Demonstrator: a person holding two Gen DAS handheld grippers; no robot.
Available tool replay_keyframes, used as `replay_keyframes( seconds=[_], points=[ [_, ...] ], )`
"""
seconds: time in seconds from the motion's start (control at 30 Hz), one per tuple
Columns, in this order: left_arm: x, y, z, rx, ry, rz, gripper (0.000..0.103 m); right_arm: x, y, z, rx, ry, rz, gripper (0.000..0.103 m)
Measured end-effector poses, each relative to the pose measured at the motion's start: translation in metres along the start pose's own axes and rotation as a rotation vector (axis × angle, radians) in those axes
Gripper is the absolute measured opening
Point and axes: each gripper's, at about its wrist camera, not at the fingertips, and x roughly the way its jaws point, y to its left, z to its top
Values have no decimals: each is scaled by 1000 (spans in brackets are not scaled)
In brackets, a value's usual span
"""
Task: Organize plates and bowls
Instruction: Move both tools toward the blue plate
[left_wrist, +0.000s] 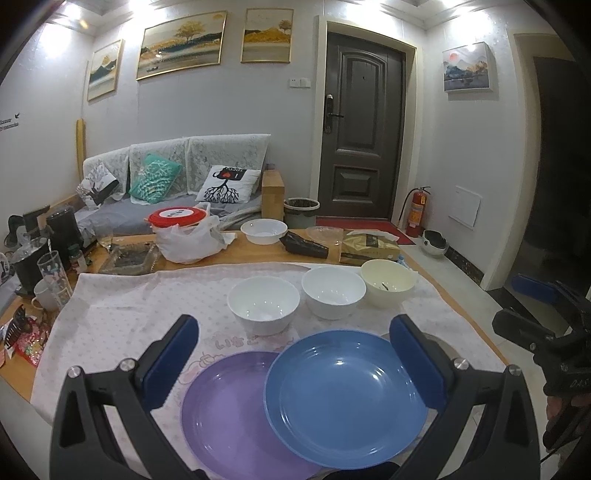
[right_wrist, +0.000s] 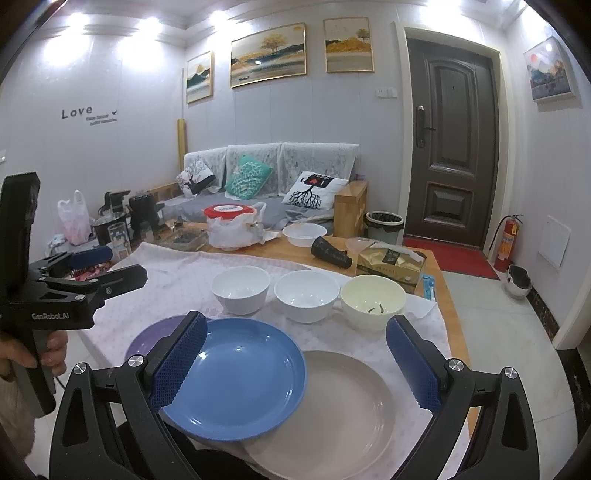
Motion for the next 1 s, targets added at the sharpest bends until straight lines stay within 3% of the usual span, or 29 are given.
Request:
replay_keyframes(
  seconds=[1.0],
  points=[
    [3,1,-2,5,4,-8,102,3,-1,-4,6,9,7,96]
  ],
)
